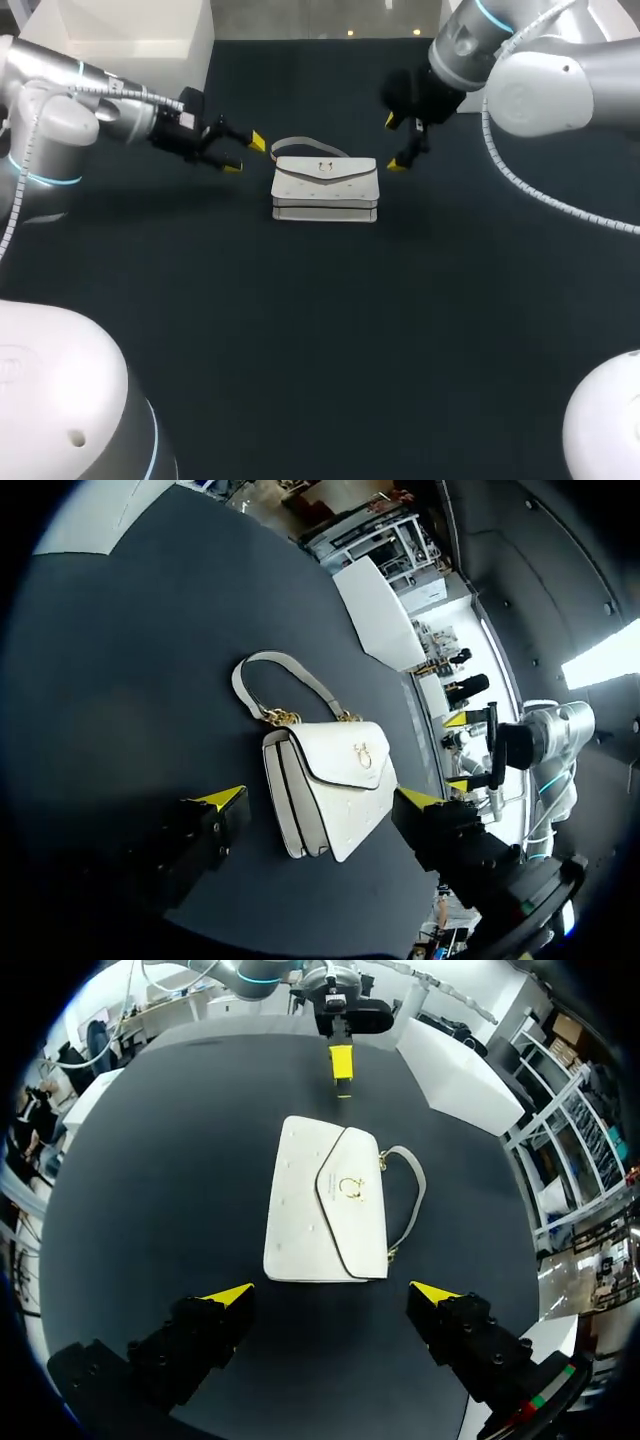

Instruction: Pick up the bag, open it, inspect its contents, close it, and place it on the opposite side

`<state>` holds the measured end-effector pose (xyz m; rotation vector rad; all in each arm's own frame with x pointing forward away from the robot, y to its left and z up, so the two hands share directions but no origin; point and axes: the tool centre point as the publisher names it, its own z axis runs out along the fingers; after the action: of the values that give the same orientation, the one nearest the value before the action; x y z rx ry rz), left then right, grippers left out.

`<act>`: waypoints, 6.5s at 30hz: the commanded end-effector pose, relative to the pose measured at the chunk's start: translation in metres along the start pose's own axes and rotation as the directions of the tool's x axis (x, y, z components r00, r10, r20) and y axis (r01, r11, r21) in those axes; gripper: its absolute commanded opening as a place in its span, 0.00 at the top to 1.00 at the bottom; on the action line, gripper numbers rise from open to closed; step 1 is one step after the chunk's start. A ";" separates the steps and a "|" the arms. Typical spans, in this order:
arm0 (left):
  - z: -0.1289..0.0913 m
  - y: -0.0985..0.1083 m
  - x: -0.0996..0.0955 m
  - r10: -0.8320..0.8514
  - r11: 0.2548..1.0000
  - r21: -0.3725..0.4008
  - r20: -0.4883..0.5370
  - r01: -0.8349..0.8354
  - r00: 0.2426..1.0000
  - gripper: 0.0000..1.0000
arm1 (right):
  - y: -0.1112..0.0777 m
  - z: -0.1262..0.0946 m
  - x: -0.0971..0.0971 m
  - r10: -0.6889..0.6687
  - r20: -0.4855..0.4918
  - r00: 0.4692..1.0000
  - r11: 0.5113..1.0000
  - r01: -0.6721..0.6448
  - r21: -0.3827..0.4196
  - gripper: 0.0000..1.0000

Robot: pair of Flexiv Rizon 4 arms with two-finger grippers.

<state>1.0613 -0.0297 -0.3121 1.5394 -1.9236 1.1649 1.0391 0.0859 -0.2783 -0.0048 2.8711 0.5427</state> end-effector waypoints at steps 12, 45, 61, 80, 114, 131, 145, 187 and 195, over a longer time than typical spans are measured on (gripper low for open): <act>-0.037 -0.006 0.024 0.495 0.861 -0.182 0.081 -0.476 0.865 0.00 | 0.018 0.002 0.023 -0.017 0.170 0.985 0.993 -0.002 0.115 0.00; -0.040 -0.043 0.035 0.938 0.295 -0.371 -0.062 -0.880 0.341 0.00 | 0.066 -0.003 0.035 -0.174 0.352 0.920 0.976 0.114 0.185 0.00; -0.024 -0.032 0.049 0.975 -0.175 -0.371 -0.194 -0.912 -0.108 0.00 | 0.061 0.022 0.056 -0.162 0.545 0.822 0.984 0.090 0.157 0.00; -0.008 -0.035 0.047 0.977 -0.139 -0.349 -0.201 -0.927 -0.070 0.00 | 0.052 0.032 0.057 -0.173 0.572 0.802 0.981 0.091 0.169 0.00; 0.042 -0.033 0.058 0.958 -0.284 -0.230 -0.103 -0.931 -0.267 0.00 | 0.035 0.079 0.045 -0.212 0.565 0.798 0.961 0.066 0.268 0.53; 0.045 -0.030 0.057 0.957 -0.287 -0.228 -0.120 -0.931 -0.265 0.00 | 0.027 0.091 0.037 -0.202 0.539 0.818 0.958 0.051 0.282 0.68; 0.044 -0.027 0.056 0.954 -0.292 -0.219 -0.129 -0.931 -0.269 0.00 | 0.028 0.095 0.039 -0.205 0.534 0.821 0.957 0.054 0.285 1.00; 0.074 0.002 0.041 0.897 -0.427 -0.133 -0.184 -0.895 -0.401 0.46 | 0.034 0.094 0.045 -0.201 0.543 0.815 0.956 0.043 0.289 1.00; 0.083 0.004 0.037 0.897 -0.425 -0.135 -0.196 -0.895 -0.396 0.55 | 0.034 0.094 0.045 -0.201 0.543 0.815 0.956 0.043 0.289 1.00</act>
<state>1.0556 -0.1142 -0.3269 -1.0767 -3.1422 1.1043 1.0139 0.1520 -0.3605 0.0106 2.3077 0.0958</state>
